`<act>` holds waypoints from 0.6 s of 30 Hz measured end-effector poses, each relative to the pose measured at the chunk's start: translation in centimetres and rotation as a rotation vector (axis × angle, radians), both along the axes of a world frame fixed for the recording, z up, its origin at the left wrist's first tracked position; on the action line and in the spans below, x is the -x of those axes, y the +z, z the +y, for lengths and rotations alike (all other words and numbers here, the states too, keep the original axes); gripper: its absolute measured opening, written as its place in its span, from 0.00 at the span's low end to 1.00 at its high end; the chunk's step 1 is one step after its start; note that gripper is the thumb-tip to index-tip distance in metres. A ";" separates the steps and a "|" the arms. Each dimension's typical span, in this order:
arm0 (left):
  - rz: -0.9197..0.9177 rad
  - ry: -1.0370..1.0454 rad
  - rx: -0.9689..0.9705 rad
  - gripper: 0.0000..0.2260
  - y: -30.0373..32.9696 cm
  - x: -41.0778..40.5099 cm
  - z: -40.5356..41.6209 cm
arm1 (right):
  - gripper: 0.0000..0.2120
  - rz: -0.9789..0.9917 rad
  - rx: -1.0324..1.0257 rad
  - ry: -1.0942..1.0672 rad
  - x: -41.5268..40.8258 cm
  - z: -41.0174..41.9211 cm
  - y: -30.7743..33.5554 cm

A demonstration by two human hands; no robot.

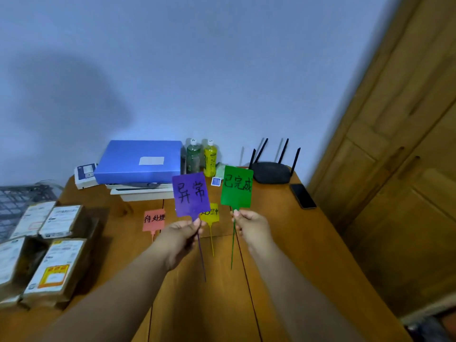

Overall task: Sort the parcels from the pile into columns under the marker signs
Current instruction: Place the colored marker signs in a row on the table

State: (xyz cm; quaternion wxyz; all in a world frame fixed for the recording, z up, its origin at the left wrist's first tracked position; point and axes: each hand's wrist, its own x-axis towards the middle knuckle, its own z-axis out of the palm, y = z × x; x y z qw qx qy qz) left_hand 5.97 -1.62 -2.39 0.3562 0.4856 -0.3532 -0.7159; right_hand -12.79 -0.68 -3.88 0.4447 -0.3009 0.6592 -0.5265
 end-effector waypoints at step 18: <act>0.031 0.453 -0.094 0.10 -6.4 14.9 -0.6 | 0.14 0.249 -0.262 0.206 20.3 -9.0 -10.4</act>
